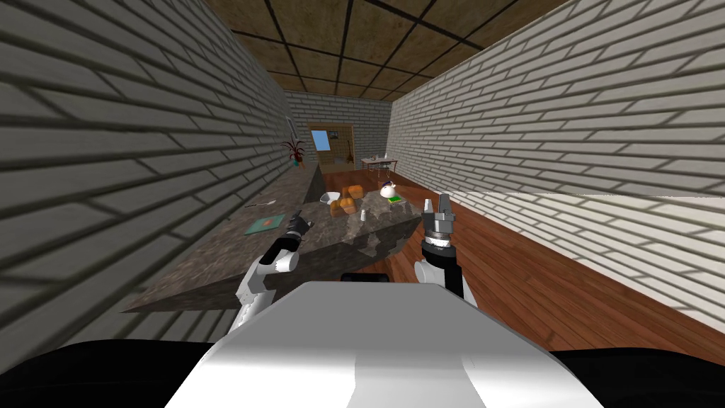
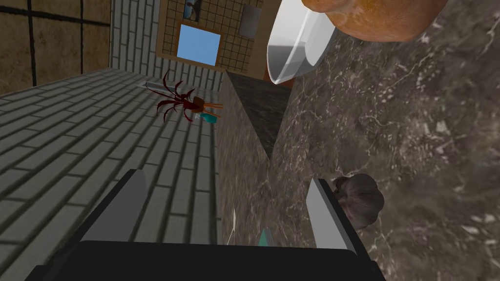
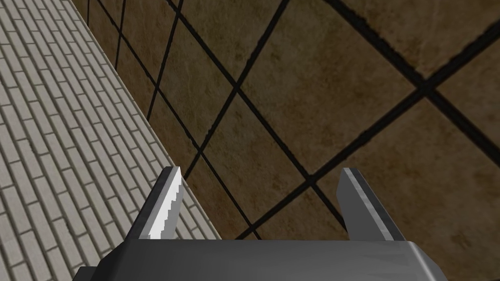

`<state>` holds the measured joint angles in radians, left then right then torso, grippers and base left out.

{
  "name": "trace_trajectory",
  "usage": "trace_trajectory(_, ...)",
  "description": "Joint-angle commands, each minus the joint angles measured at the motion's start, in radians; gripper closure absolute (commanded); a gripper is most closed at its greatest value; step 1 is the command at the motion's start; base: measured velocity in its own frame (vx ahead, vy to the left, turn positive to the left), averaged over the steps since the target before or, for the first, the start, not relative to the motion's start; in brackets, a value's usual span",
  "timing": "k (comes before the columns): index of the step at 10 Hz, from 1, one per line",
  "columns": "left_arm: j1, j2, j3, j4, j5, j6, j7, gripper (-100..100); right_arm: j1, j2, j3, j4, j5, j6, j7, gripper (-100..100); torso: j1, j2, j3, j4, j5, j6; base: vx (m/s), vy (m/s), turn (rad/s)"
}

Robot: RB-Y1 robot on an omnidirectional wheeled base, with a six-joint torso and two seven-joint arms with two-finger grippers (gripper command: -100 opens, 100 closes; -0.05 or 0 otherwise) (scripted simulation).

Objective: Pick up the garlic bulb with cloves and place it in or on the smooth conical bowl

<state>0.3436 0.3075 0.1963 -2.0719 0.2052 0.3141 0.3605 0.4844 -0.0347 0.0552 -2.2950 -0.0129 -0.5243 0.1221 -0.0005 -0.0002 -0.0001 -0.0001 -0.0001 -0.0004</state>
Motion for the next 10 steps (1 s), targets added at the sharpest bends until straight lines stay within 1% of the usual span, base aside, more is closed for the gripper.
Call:
trace_trajectory(1,-0.020,0.019,0.015,0.013,0.011,0.050,0.024,-100,0.000,0.000,0.000,0.000,0.000,0.000,0.000,0,0.000,0.000,0.000,0.000,0.000,0.000,0.003,-0.012,-0.086)
trace_trajectory(2,-0.020,0.019,0.015,0.013,0.011,0.077,0.024,-100,0.000,0.000,0.000,0.000,0.000,0.000,0.000,0,0.000,0.000,0.000,0.000,0.000,0.000,0.003,-0.007,-0.038)
trace_trajectory(3,-0.020,0.019,0.015,0.013,0.011,0.081,0.024,-100,0.000,0.000,0.000,0.000,0.000,0.000,0.000,0,0.000,0.000,0.000,0.000,0.000,0.000,0.002,-0.002,0.011)
trace_trajectory(4,-0.035,0.035,0.027,0.028,0.019,0.121,0.043,-100,0.000,0.000,0.000,0.000,0.000,0.000,0.000,0,0.000,0.000,0.000,0.000,0.000,0.000,0.004,-0.008,-0.081)
trace_trajectory(5,-0.035,0.035,0.027,0.028,0.019,0.138,0.043,-100,0.000,0.000,0.000,0.000,0.000,0.000,0.000,0,0.000,0.000,0.000,0.000,0.000,0.000,0.004,-0.007,-0.042)
trace_trajectory(6,-0.050,0.051,0.038,0.044,0.028,0.175,0.062,-100,0.000,0.000,0.000,0.000,0.000,0.000,0.000,0,0.000,0.000,0.000,0.000,0.000,0.000,0.004,-0.013,-0.085)
trace_trajectory(7,-0.050,0.051,0.038,0.044,0.028,0.195,0.062,-100,0.000,0.000,0.000,0.000,0.000,0.000,0.000,0,0.000,0.000,0.000,0.000,0.000,0.000,0.003,-0.008,-0.030)
trace_trajectory(8,-0.065,0.067,0.050,0.060,0.036,0.228,0.081,-100,0.000,0.000,0.000,0.000,0.000,0.000,0.000,0,0.000,0.000,0.000,0.000,0.000,0.000,0.004,-0.011,-0.062)
trace_trajectory(9,-0.065,0.067,0.050,0.060,0.036,0.251,0.081,-100,0.000,0.000,0.000,0.000,0.000,0.000,0.000,0,0.000,0.000,0.000,0.000,0.000,0.000,0.004,-0.008,-0.042)
trace_trajectory(10,-0.080,0.084,0.061,0.077,0.045,0.281,0.100,-100,0.000,0.000,0.000,0.000,0.000,0.000,0.000,0,0.000,0.000,0.000,0.000,0.000,0.000,0.003,-0.010,-0.067)
